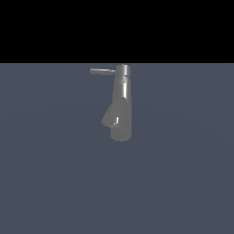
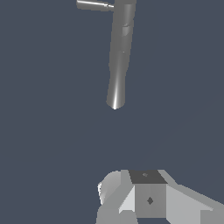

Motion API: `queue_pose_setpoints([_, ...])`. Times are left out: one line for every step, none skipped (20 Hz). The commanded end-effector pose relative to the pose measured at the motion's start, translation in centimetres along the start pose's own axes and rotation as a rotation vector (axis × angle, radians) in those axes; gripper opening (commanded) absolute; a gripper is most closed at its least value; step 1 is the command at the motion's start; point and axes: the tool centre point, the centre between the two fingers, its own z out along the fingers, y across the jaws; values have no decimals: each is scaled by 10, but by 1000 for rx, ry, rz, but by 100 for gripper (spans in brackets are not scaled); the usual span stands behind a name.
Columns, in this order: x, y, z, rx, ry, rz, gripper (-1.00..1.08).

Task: Turn on the faucet by rotating a designated handle.

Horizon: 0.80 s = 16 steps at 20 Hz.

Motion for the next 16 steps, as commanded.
queue_pose_setpoints([0,0,0,0,0,0,-100])
queue_pose_setpoints([0,0,0,1,1,0,-100])
queue_pose_setpoints([1,-1,0,2,2,-1,-100])
queue_pose_setpoints([1,-2,-1,5,5,-3,-100])
queue_pose_setpoints([2,-3,-1,9,8,-5,-100])
queue_pose_setpoints([4,-5,-2,15,12,-8,-100])
queue_pose_setpoints([5,-7,-3,21,17,-12,-100])
queue_pose_setpoints([7,-9,-4,26,22,-15,-100])
queue_pose_setpoints([8,-11,-4,31,26,-17,-100])
queue_pose_setpoints([9,-12,-5,34,28,-19,-100])
queue_pose_setpoints([9,-13,-5,35,30,-20,-100])
queue_pose_setpoints([9,-13,-5,36,30,-20,-100])
queue_pose_setpoints([9,-13,-5,35,29,-20,-100])
queue_pose_setpoints([9,-12,-5,34,29,-19,-100])
queue_pose_setpoints([9,-12,-5,34,28,-18,-100])
queue_pose_setpoints([10,-12,-5,34,28,-16,-100])
